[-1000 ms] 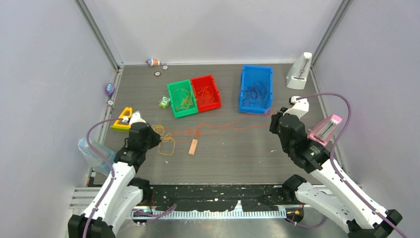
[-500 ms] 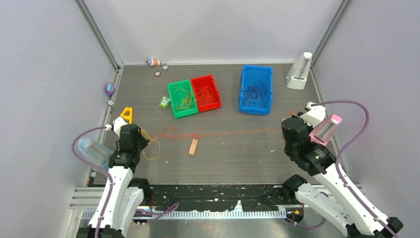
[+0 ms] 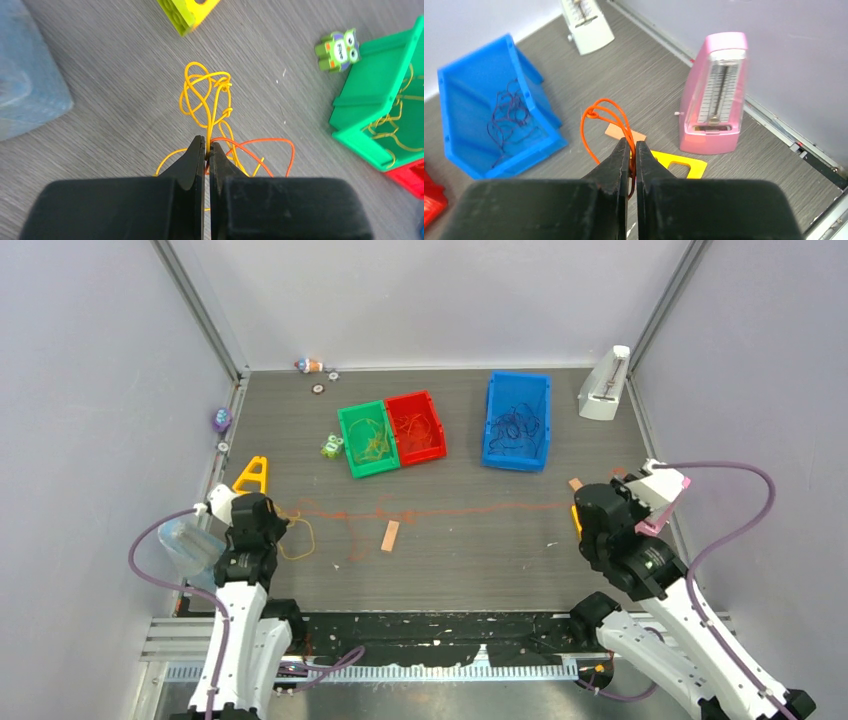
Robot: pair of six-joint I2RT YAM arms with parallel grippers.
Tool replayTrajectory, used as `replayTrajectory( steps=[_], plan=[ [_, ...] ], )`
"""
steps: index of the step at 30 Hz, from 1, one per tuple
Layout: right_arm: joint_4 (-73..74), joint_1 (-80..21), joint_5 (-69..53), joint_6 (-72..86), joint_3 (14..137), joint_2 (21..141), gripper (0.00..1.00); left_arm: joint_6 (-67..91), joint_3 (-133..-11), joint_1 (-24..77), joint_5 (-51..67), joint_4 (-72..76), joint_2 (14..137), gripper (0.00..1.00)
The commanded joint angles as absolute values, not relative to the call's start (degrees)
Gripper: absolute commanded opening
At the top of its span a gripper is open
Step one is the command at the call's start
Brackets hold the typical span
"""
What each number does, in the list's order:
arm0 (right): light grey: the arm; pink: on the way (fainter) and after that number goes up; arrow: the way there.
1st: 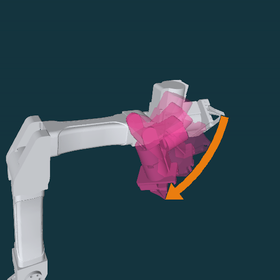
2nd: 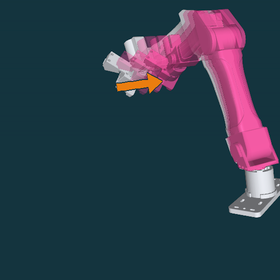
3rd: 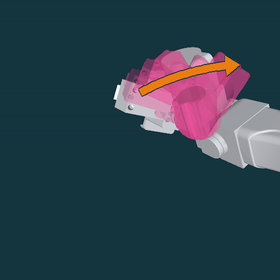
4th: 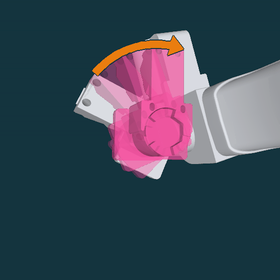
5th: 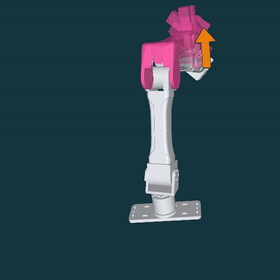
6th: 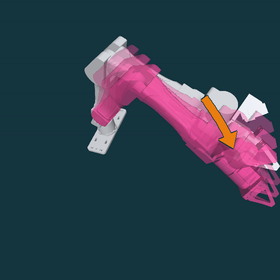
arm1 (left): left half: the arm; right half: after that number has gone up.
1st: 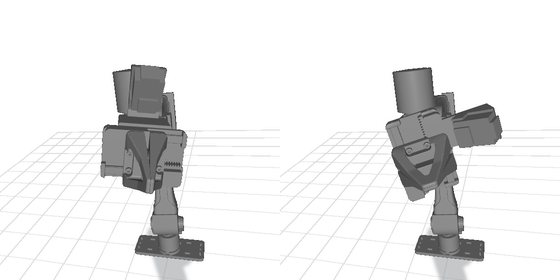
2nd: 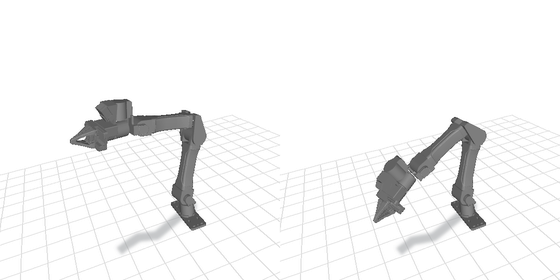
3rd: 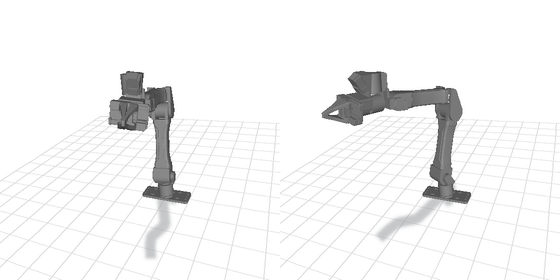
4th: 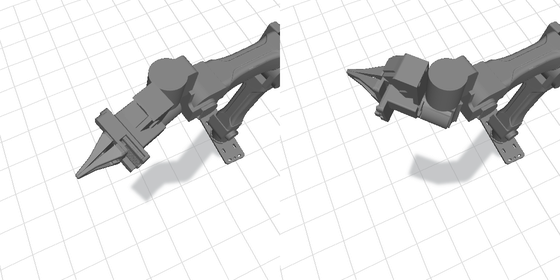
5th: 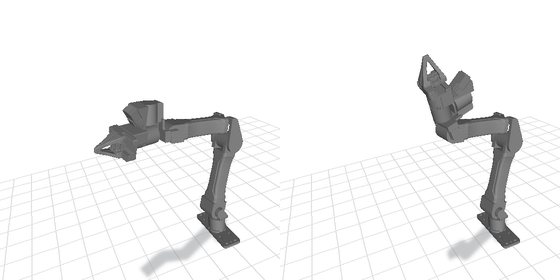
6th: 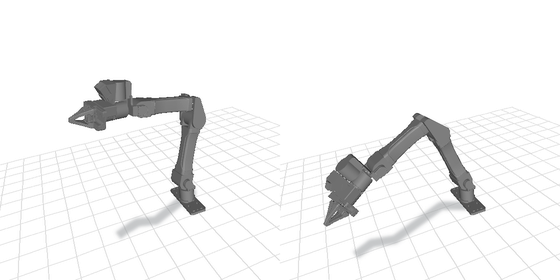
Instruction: Untangle the cables
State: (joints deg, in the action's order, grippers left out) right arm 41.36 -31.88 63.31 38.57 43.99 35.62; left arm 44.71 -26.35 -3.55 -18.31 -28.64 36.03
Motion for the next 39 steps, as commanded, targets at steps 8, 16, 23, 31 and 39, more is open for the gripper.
replayTrajectory(
  steps=[8, 16, 23, 31, 39],
  plan=[
    [32.1, -31.5, 51.8, 28.2, 43.0, 37.3, 0.28, 41.4, -25.9, -7.0, -6.9, -15.9, 35.2, 0.00],
    [21.9, -31.5, 7.3, 15.1, 42.9, 50.4, 0.94, 38.5, -30.3, -6.3, 4.1, -17.2, 41.1, 0.00],
    [29.3, -31.6, 18.7, 20.1, 46.6, 59.4, 0.95, 38.4, -29.5, -5.9, 4.6, -17.1, 39.6, 0.00],
    [51.9, -31.4, 30.0, 38.9, 52.0, 69.6, 0.95, 37.7, -29.6, -3.6, 5.3, -16.5, 40.8, 0.00],
    [44.5, -24.9, 19.4, 48.6, 38.2, 60.0, 0.95, 36.3, -29.3, -3.2, 6.3, -16.0, 39.2, 0.00]
  ],
)
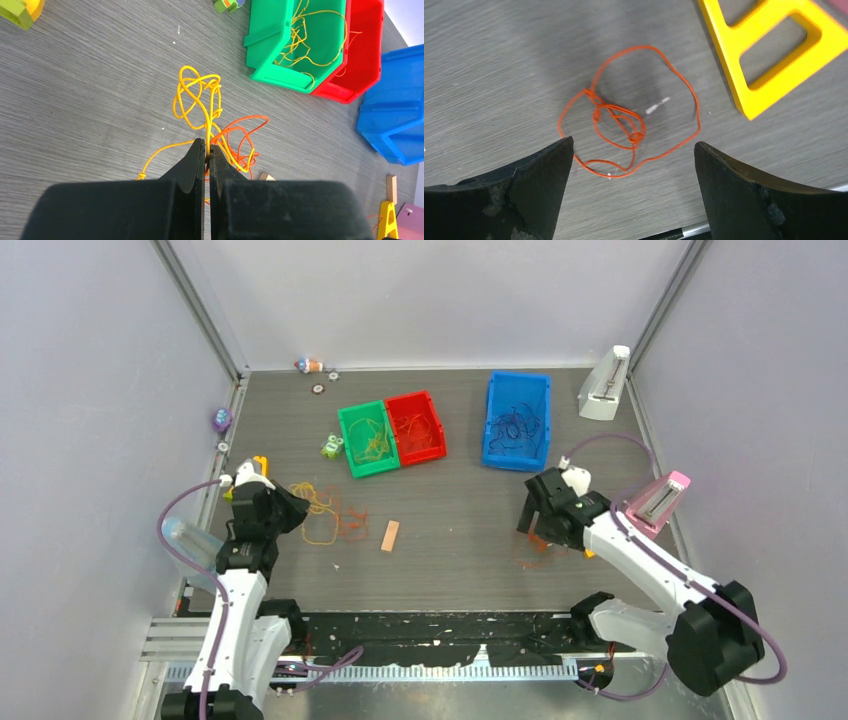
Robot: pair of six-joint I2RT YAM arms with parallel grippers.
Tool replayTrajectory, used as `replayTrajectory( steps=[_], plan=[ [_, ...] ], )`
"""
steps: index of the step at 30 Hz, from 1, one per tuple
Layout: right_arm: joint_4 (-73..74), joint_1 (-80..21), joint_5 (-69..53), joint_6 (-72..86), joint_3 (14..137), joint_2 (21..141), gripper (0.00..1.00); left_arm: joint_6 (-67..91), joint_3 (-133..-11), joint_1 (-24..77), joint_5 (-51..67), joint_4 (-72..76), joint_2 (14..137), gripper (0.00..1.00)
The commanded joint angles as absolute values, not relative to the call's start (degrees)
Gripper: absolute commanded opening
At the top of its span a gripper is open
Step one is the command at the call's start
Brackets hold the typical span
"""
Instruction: Untangle the cables
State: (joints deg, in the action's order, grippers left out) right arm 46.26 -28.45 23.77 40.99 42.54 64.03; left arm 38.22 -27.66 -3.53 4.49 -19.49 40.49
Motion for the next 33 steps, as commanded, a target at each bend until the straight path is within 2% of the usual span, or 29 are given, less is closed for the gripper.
replayTrajectory(
  steps=[1, 9, 16, 18, 19, 20, 21, 23, 24, 30, 33],
  plan=[
    [43.9, -23.7, 18.0, 49.4, 37.5, 60.0, 0.95, 36.2, -29.3, -3.1, 6.5, -16.0, 39.1, 0.00],
    [32.8, -20.8, 13.7, 51.8, 33.1, 66.1, 0.95, 35.7, -28.9, -3.0, 6.8, -15.9, 37.5, 0.00],
    [30.8, -20.8, 14.9, 54.6, 33.5, 74.8, 0.98, 35.6, -29.1, -3.1, 6.4, -16.0, 36.9, 0.00],
    [30.6, -20.8, 15.9, 55.3, 33.2, 75.4, 0.81, 35.6, -29.1, -3.0, 6.5, -16.0, 36.9, 0.00],
    [30.5, -20.9, 16.3, 55.3, 33.3, 75.3, 0.55, 35.6, -29.0, -3.1, 6.5, -16.0, 37.0, 0.00],
    [29.7, -20.9, 16.7, 54.5, 33.3, 74.4, 0.38, 35.6, -29.2, -3.1, 6.6, -16.0, 37.0, 0.00],
    [29.2, -20.8, 16.9, 54.1, 33.4, 73.6, 0.16, 35.6, -29.1, -3.1, 6.6, -16.0, 36.9, 0.00],
    [28.2, -20.9, 16.9, 52.3, 34.1, 71.4, 0.07, 35.7, -29.1, -3.1, 6.7, -16.0, 37.1, 0.00],
    [27.6, -21.0, 16.5, 50.3, 35.2, 70.3, 0.06, 35.6, -29.1, -3.0, 6.8, -15.9, 37.1, 0.00],
    [24.3, -27.8, 12.9, 36.9, 45.5, 69.0, 0.05, 35.7, -29.4, -3.0, 7.5, -15.7, 37.7, 0.00],
    [21.2, -30.4, 6.9, 29.7, 51.1, 71.5, 0.05, 35.8, -29.2, -3.1, 7.9, -15.4, 38.0, 0.00]
  ],
)
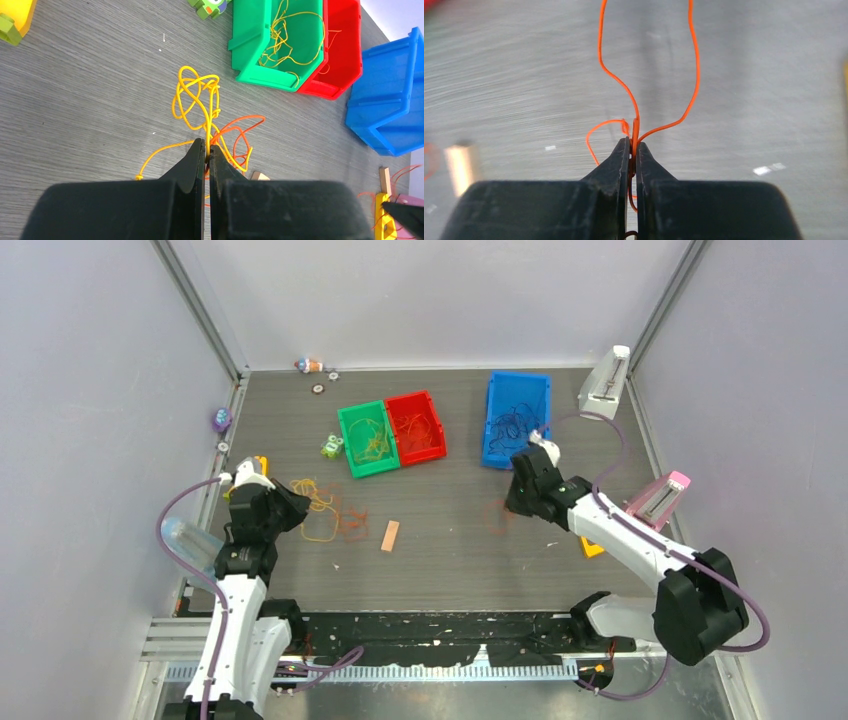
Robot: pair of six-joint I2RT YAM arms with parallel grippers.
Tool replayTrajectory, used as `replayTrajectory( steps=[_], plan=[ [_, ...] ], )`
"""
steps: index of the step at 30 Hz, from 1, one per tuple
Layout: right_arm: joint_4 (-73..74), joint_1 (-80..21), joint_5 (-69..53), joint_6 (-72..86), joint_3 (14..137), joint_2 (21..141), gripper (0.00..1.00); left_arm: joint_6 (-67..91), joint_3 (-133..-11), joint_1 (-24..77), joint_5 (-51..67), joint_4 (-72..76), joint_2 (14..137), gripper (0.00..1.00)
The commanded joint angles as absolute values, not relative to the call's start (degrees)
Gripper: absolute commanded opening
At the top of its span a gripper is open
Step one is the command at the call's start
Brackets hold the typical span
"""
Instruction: Untangle the cables
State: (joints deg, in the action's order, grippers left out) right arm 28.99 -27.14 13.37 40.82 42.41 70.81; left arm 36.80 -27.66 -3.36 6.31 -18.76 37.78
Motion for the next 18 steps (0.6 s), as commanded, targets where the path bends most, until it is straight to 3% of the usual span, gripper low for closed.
replayTrajectory(
  steps=[1, 9, 18],
  plan=[
    [20.2, -31.3, 5.8, 28.4, 54.6, 73.8, 0.05, 35.8, -29.3, -3.0, 8.0, -15.4, 38.2, 0.00],
    [15.6, -34.8, -2.4, 17.0, 76.0, 90.6, 0.05, 35.9, -29.2, -2.6, 8.9, -15.7, 38.6, 0.00],
    [13.2, -36.9, 8.7, 3.3, 97.5, 110.6, 0.05, 35.9, -29.3, -2.4, 8.8, -16.0, 39.1, 0.00]
  ],
)
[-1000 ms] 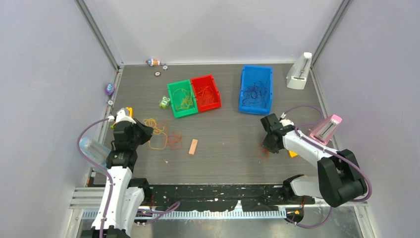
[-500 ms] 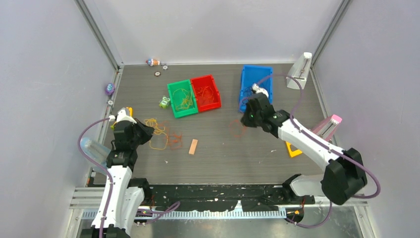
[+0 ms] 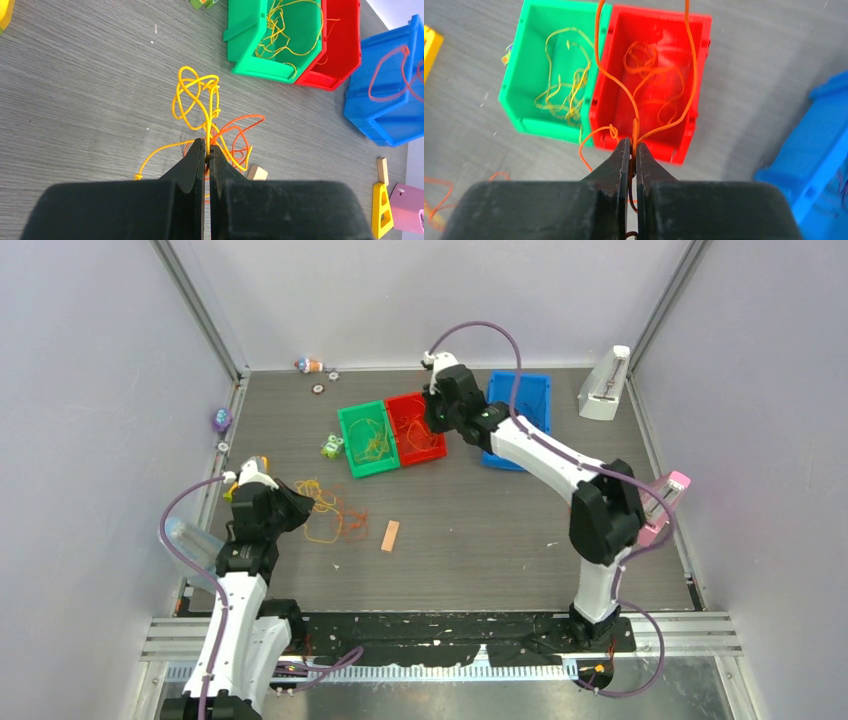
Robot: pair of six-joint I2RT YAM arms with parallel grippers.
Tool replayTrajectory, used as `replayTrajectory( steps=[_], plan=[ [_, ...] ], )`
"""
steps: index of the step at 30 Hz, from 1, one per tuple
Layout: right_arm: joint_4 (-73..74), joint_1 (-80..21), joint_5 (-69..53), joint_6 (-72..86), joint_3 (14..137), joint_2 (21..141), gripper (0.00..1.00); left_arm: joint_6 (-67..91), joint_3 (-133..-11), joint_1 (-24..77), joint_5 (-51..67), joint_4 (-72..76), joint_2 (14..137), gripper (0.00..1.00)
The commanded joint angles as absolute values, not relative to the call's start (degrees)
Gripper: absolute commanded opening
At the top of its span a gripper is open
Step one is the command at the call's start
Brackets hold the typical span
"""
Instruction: Untangle the cables
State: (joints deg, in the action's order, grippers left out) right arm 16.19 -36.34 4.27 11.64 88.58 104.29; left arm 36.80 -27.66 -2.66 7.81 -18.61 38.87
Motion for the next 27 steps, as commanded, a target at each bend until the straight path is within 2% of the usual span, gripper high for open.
replayTrajectory(
  steps=[1, 8, 10, 12, 13, 15, 22, 27],
  plan=[
    [13.3, -36.9, 8.5, 1.7, 99.0, 113.8, 0.06, 35.9, -29.3, -2.3, 8.7, -16.0, 39.2, 0.00],
    [15.3, -37.0, 6.5, -3.2, 110.8, 127.7, 0.05, 35.8, -29.4, -2.0, 8.3, -16.0, 39.3, 0.00],
    [18.1, -37.0, 7.9, -3.8, 114.4, 131.2, 0.09, 35.7, -29.3, -2.0, 8.2, -16.0, 39.2, 0.00],
    [21.7, -37.0, 8.8, -3.9, 117.9, 133.9, 0.22, 35.6, -29.4, -1.9, 8.2, -16.0, 39.3, 0.00],
    [23.2, -37.0, 9.0, -3.8, 118.9, 134.7, 0.34, 35.6, -29.3, -1.9, 8.2, -16.0, 39.4, 0.00],
    [23.5, -37.0, 8.7, -3.8, 118.4, 134.0, 0.46, 35.6, -29.5, -1.9, 8.2, -16.0, 39.6, 0.00],
    [23.8, -37.0, 6.2, -3.5, 116.7, 125.1, 0.69, 35.2, -30.0, -1.8, 8.2, -16.5, 39.5, 0.00],
    [24.1, -37.0, 5.6, -3.1, 113.7, 118.7, 0.75, 35.3, -30.2, -1.6, 8.5, -16.7, 39.5, 0.00]
  ],
)
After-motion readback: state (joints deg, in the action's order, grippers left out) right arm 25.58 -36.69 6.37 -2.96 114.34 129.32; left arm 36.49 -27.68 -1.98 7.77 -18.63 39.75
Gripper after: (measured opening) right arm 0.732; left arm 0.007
